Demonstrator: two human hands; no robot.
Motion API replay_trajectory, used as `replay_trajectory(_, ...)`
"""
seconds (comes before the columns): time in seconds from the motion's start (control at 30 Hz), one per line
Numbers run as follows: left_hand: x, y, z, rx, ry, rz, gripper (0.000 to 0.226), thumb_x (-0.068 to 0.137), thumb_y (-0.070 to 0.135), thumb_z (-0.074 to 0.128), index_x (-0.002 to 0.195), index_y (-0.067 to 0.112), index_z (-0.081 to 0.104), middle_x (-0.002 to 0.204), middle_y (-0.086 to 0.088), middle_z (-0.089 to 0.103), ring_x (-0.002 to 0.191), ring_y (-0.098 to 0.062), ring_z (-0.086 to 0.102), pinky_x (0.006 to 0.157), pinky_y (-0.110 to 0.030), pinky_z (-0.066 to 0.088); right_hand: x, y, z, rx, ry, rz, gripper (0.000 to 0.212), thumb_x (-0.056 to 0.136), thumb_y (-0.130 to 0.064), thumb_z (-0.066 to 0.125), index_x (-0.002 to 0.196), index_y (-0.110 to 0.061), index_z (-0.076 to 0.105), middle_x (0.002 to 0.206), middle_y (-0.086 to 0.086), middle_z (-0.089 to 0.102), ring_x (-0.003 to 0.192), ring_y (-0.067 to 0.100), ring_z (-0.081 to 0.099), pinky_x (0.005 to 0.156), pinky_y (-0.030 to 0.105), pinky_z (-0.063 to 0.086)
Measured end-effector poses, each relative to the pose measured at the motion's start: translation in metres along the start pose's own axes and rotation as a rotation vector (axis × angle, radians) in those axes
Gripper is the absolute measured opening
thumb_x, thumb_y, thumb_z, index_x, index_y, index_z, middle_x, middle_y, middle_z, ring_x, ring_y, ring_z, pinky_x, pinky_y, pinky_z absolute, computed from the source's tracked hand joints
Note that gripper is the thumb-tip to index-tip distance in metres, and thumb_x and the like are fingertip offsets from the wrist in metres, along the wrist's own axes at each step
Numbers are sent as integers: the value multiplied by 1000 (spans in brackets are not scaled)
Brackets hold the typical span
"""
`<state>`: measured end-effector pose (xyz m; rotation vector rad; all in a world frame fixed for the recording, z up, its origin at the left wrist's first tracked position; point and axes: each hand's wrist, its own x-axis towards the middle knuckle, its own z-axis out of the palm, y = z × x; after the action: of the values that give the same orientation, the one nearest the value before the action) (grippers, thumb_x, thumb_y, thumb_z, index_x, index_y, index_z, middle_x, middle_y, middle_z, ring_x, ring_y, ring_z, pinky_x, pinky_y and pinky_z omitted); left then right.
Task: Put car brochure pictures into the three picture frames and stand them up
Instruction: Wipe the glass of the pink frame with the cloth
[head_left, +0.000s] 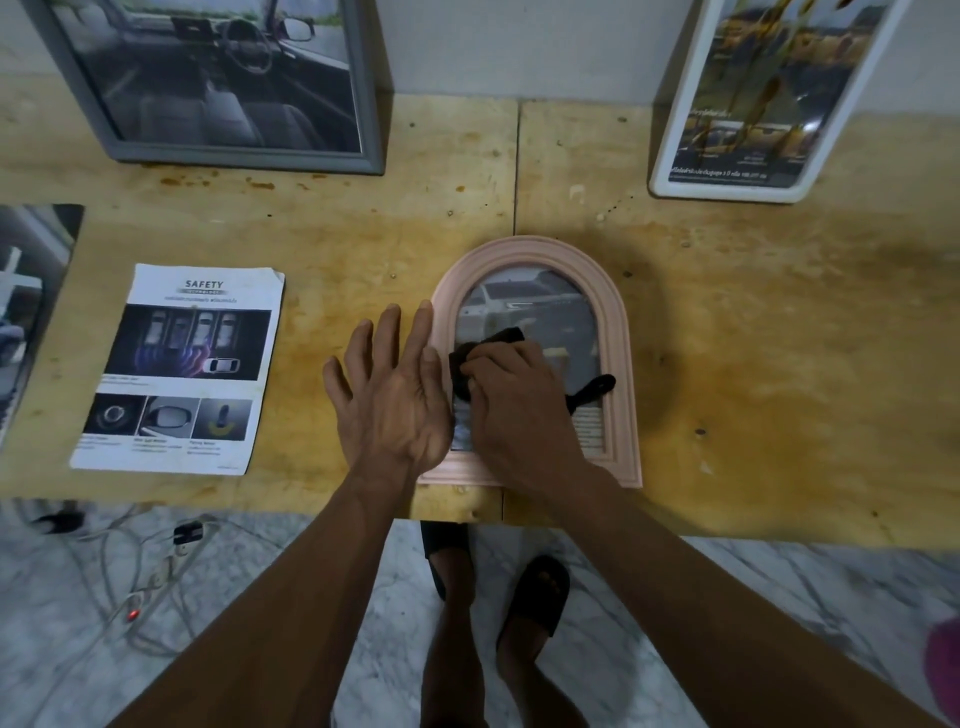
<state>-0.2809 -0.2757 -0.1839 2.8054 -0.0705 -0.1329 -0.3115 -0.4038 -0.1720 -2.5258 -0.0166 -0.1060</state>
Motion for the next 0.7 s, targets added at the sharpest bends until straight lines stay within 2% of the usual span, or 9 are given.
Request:
replay_trajectory(0.07, 0, -1, 0, -5, 2, 6, 50, 108, 46, 15, 157, 40, 20, 165, 5, 21, 152, -23, 12, 118, -57, 11, -12, -2, -4, 17, -28, -20, 21, 83, -9, 47, 88, -6, 67, 99, 7, 65, 96, 31, 55, 76, 52, 46)
replay_trajectory(0.17, 1, -1, 1, 16, -5, 6, 50, 107, 46, 16, 157, 40, 19, 165, 4, 21, 151, -24, 12, 118, -57, 12, -29, -1, -12, 1, -64, -77, 16, 79, -5, 53, 85, -8, 67, 97, 4, 66, 94, 30, 55, 76, 46, 45)
replay_trajectory(0.33, -1, 0, 2, 25, 10, 13, 50, 108, 45, 17, 157, 40, 20, 164, 3, 23, 151, -26, 14, 116, -58, 15, -48, 17, -27, -138, -150, -165, 23, 75, -5, 66, 95, -15, 68, 109, -3, 65, 102, 24, 52, 80, 36, 35)
replay_trajectory(0.5, -1, -1, 1, 14, 17, 32, 50, 107, 44, 18, 157, 39, 21, 164, 1, 25, 150, -26, 16, 116, -59, 16, -55, 36, -50, -259, -198, -155, 24, 75, -4, 67, 94, -18, 64, 107, -4, 62, 99, 22, 49, 74, 31, 26)
replay_trajectory(0.57, -2, -2, 1, 13, 23, 39, 50, 108, 44, 19, 157, 38, 22, 164, 1, 25, 150, -27, 17, 116, -60, 17, -50, 40, -61, -209, -207, -91, 24, 76, -2, 67, 95, -17, 65, 102, -2, 62, 94, 20, 48, 73, 31, 33)
replay_trajectory(0.63, -1, -3, 1, 17, 19, 47, 50, 107, 45, 18, 157, 38, 22, 163, 0, 25, 150, -27, 17, 116, -61, 17, -37, 43, -77, 35, -126, 83, 18, 89, -5, 58, 101, -15, 67, 98, 0, 61, 89, 15, 48, 76, 26, 41)
replay_trajectory(0.7, 0, -4, 2, 24, 17, 53, 52, 106, 48, 15, 157, 37, 21, 163, -1, 25, 150, -28, 17, 116, -61, 17, -20, 46, -87, 184, 103, 218, 20, 99, -14, 49, 112, -14, 64, 105, 1, 57, 97, 16, 51, 80, 18, 38)
